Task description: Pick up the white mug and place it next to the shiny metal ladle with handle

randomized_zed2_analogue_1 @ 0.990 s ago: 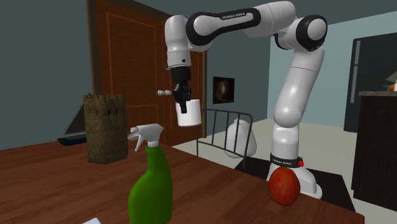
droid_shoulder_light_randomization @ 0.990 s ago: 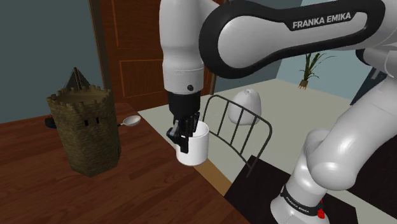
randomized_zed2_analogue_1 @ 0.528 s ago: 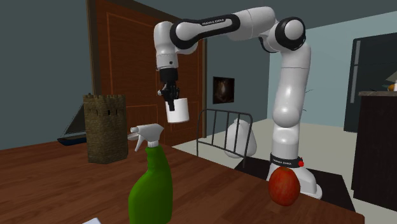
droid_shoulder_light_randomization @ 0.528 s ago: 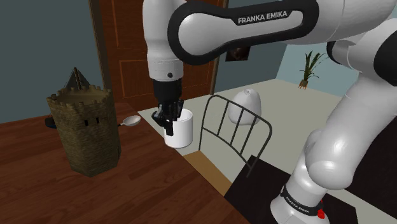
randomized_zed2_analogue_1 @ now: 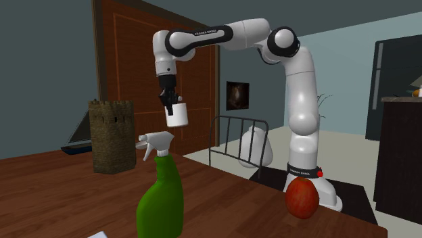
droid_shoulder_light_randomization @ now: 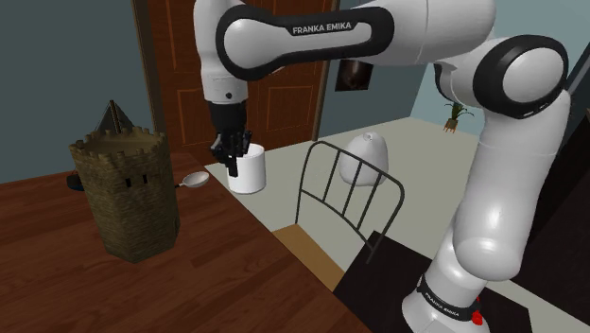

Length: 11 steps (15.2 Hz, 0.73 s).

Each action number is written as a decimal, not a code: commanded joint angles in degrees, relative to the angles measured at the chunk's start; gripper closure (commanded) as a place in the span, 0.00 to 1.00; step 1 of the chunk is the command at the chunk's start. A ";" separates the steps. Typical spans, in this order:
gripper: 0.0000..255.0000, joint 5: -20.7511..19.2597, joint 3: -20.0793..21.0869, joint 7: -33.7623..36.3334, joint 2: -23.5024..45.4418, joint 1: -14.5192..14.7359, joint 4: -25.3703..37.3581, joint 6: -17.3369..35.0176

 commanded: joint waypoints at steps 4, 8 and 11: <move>1.00 -4.40 -1.56 -1.88 10.40 0.35 13.52 -3.95; 1.00 -7.90 -3.13 -3.95 20.52 2.01 28.60 -9.28; 1.00 -8.79 -3.73 -4.67 23.64 2.49 32.04 -9.62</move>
